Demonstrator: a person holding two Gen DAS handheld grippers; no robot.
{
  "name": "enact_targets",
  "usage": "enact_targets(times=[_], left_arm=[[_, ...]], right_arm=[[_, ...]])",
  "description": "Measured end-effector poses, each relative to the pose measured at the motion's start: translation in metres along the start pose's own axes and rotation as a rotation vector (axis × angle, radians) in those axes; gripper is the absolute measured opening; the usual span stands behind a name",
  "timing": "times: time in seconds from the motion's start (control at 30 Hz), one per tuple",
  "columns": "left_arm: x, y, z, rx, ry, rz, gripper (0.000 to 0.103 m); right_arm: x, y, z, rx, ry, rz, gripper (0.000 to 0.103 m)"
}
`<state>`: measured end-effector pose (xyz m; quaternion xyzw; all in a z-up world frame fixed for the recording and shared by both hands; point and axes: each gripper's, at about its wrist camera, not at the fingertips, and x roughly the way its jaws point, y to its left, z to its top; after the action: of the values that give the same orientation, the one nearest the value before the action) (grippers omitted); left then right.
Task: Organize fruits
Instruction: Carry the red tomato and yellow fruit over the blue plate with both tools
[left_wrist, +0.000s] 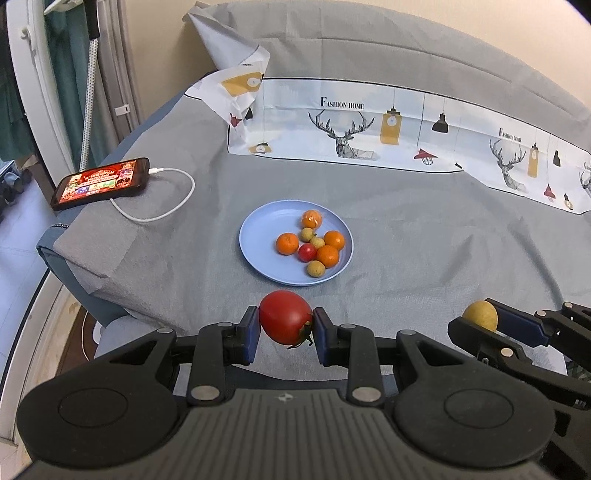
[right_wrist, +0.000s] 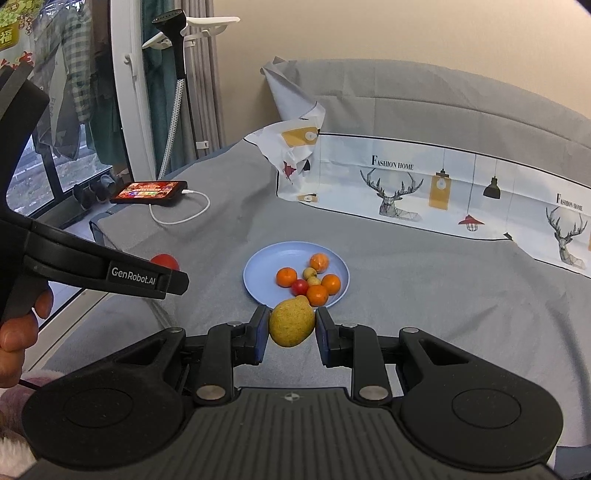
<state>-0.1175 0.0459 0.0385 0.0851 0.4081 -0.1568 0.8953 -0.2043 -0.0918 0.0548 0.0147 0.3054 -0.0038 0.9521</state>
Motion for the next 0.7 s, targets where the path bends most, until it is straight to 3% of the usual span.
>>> enact_targets(times=[0.4, 0.7], left_arm=[[0.027, 0.013, 0.01, -0.021, 0.048, 0.013, 0.034], [0.086, 0.023, 0.038, -0.028, 0.142, 0.033, 0.034]], right_arm=[[0.025, -0.008, 0.002, 0.025, 0.061, 0.015, 0.028], [0.081, -0.021, 0.012, 0.054, 0.135, 0.02, 0.028]])
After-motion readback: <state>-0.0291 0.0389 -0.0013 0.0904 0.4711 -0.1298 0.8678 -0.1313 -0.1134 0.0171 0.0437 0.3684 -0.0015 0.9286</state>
